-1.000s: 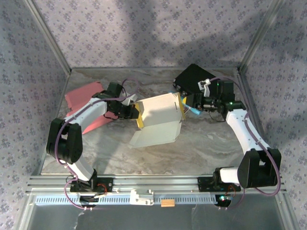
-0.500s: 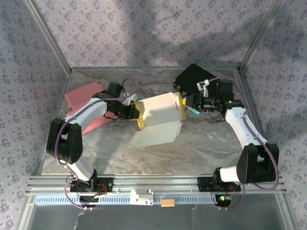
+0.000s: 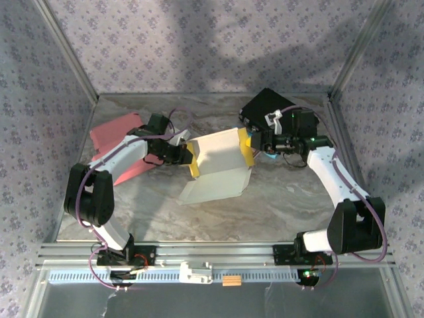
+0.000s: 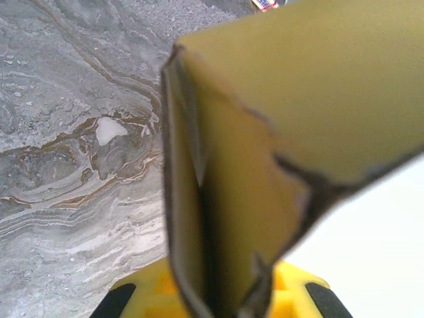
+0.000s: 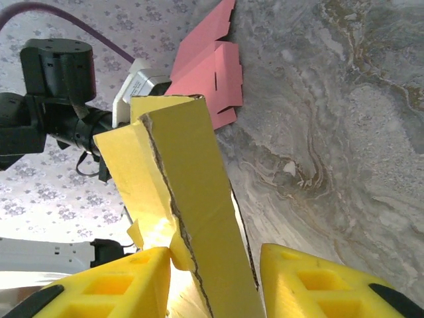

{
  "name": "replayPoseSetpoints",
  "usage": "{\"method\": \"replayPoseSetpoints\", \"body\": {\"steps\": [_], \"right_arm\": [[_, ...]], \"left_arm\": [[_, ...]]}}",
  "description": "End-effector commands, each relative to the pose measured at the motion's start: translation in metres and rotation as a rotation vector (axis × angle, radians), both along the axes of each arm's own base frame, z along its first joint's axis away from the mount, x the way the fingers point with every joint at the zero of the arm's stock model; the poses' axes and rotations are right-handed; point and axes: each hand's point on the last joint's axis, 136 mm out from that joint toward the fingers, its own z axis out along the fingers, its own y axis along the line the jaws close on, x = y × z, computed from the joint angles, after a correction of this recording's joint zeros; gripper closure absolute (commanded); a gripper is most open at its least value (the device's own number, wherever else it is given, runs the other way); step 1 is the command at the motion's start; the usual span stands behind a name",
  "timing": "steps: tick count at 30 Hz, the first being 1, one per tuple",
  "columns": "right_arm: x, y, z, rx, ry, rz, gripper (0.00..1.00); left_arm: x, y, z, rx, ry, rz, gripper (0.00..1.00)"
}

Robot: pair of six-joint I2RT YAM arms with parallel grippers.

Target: Fold the paper box

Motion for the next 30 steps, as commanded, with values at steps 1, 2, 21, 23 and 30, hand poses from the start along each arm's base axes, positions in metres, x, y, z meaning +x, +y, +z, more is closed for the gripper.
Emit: {"method": "replayPoseSetpoints", "body": {"steps": [1, 2, 21, 23, 30], "right_arm": [[0.004, -0.002, 0.000, -0.075, -0.029, -0.021, 0.59], [0.005, -0.003, -0.001, -0.088, -0.030, -0.025, 0.59], [0.008, 0.006, -0.037, -0.527, -0.087, -0.112, 0.63], [0.011, 0.007, -0.037, -0.572, -0.101, -0.119, 0.65], [0.018, 0.005, -0.045, -0.731, -0.104, -0.163, 0.69]], "left_arm": [[0.004, -0.002, 0.018, -0.028, -0.037, -0.008, 1.00], [0.003, -0.002, 0.017, -0.027, -0.034, -0.008, 1.00], [0.001, -0.002, 0.012, 0.008, -0.039, -0.009, 1.00], [0.001, -0.002, 0.013, 0.009, -0.043, -0.011, 1.00], [0.001, -0.004, 0.013, 0.024, -0.050, -0.016, 1.00]]}}
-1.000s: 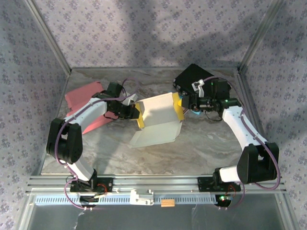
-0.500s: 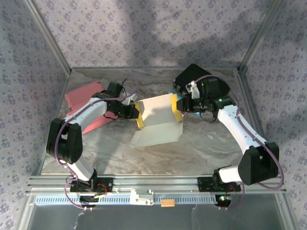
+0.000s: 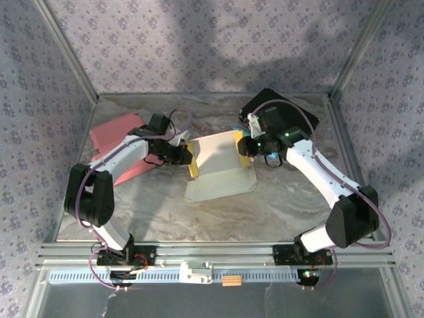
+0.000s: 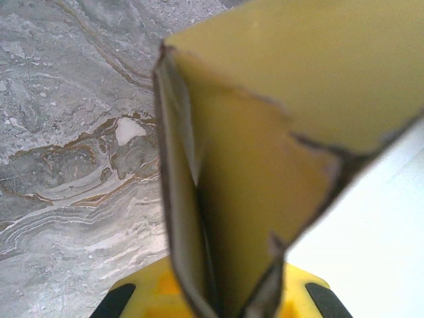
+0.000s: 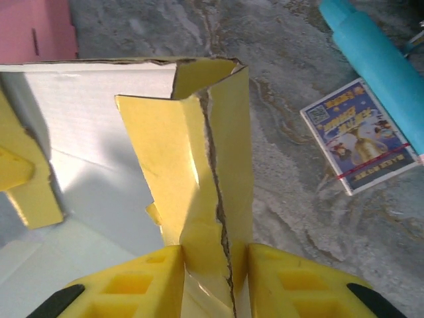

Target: Fold the paper box

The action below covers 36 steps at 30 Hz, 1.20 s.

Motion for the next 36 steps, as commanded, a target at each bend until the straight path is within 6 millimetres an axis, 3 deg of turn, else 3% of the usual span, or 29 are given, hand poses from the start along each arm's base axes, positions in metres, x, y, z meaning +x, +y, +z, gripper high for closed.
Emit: {"method": "replayPoseSetpoints", "body": {"steps": [1, 18, 29, 36], "right_arm": [[0.004, -0.011, -0.005, -0.136, -0.005, -0.046, 0.70], [0.007, -0.014, -0.023, -0.491, -0.014, -0.134, 0.72], [0.008, -0.014, -0.026, -0.491, 0.006, -0.142, 0.68], [0.009, -0.011, -0.025, -0.430, 0.007, -0.147, 0.78]], "left_arm": [[-0.001, -0.007, 0.018, -0.024, -0.035, -0.027, 1.00], [-0.001, -0.018, 0.021, 0.043, -0.065, -0.023, 1.00], [-0.003, -0.021, 0.021, 0.052, -0.071, -0.029, 1.00], [-0.005, -0.023, 0.023, 0.050, -0.075, -0.035, 1.00]]}}
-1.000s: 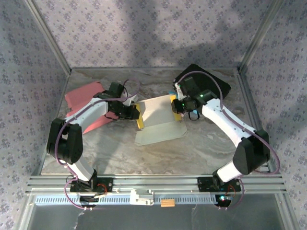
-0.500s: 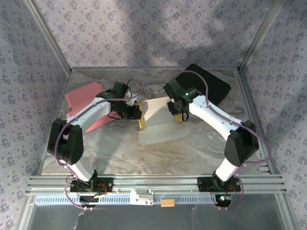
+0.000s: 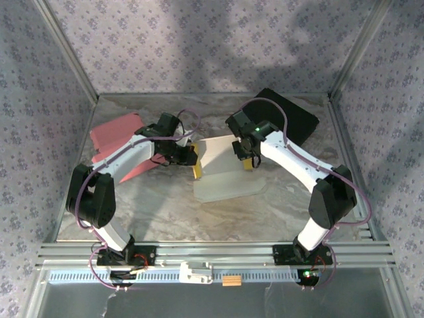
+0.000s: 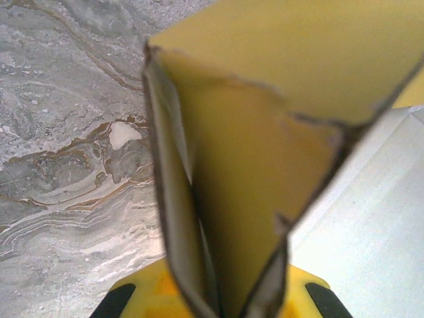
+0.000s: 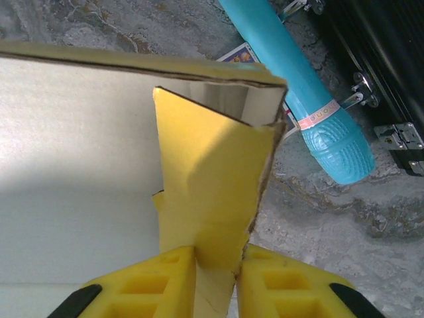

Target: Fold the paper box

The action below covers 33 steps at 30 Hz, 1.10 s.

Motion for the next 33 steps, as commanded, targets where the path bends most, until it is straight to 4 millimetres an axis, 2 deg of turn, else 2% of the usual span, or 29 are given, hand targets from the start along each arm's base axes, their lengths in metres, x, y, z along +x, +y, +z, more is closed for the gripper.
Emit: {"method": "replayPoseSetpoints", "body": {"steps": [1, 4, 12, 20, 33], "right_arm": [[0.002, 0.002, 0.005, 0.036, -0.008, -0.010, 0.78], [0.001, -0.003, 0.003, 0.014, -0.009, -0.021, 0.86], [0.004, -0.008, 0.006, -0.007, -0.039, -0.033, 0.93], [0.008, -0.001, -0.001, 0.016, -0.028, -0.022, 0.74], [0.012, -0.001, -0.014, 0.153, 0.018, -0.027, 0.68]], "left_arm": [[-0.002, -0.008, 0.019, -0.041, -0.024, -0.019, 1.00], [-0.002, -0.008, 0.020, -0.043, -0.025, -0.018, 1.00], [-0.003, -0.010, 0.023, -0.051, -0.025, -0.021, 1.00], [-0.004, -0.013, 0.023, -0.048, -0.027, -0.027, 1.00], [-0.008, -0.012, 0.022, -0.046, -0.026, -0.032, 1.00]]}}
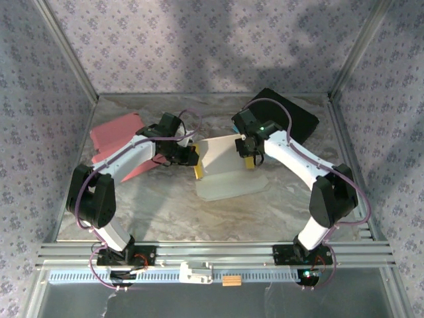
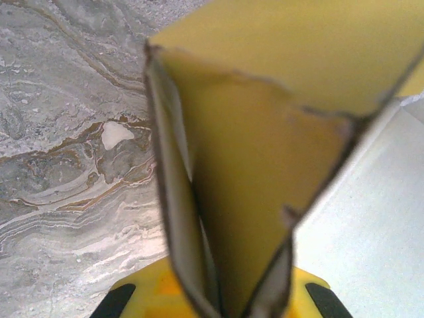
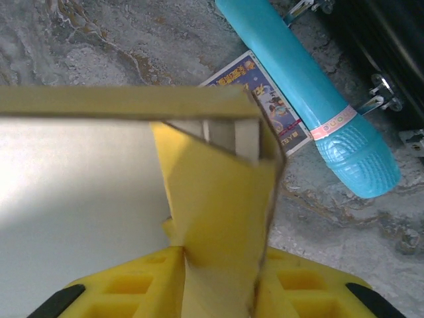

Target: Fold the paper box

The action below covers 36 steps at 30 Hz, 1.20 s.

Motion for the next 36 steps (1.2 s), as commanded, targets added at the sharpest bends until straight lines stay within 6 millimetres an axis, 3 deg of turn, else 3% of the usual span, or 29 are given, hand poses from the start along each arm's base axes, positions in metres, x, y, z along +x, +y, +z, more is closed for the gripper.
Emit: {"method": "replayPoseSetpoints", "body": {"steps": [1, 3, 7, 10, 19, 22, 28, 36], "right_arm": [[-0.001, 0.003, 0.000, 0.059, 0.005, 0.012, 0.70], [-0.001, 0.000, 0.001, 0.068, 0.007, 0.010, 0.76], [0.000, 0.000, -0.003, 0.079, 0.017, 0.012, 0.72], [-0.001, -0.003, -0.006, 0.050, 0.017, 0.000, 0.81], [-0.004, -0.011, -0.001, -0.221, -0.022, -0.027, 0.92], [-0.005, -0.017, 0.006, -0.289, -0.054, -0.082, 1.00], [-0.009, -0.035, 0.022, -0.476, -0.110, -0.217, 1.00], [-0.008, -0.032, 0.022, -0.545, -0.097, -0.214, 1.00]], "left_arm": [[-0.006, -0.008, 0.021, -0.044, -0.034, -0.033, 1.00], [-0.006, -0.008, 0.021, -0.045, -0.032, -0.033, 1.00], [-0.007, -0.008, 0.020, -0.047, -0.029, -0.032, 1.00], [-0.006, -0.008, 0.020, -0.044, -0.029, -0.029, 1.00], [0.001, -0.006, 0.018, -0.010, -0.034, 0.009, 1.00], [0.003, -0.005, 0.017, 0.012, -0.035, 0.037, 1.00], [0.010, -0.001, 0.016, 0.045, -0.028, 0.111, 1.00], [0.008, -0.006, 0.015, 0.040, -0.010, 0.129, 1.00]]}}
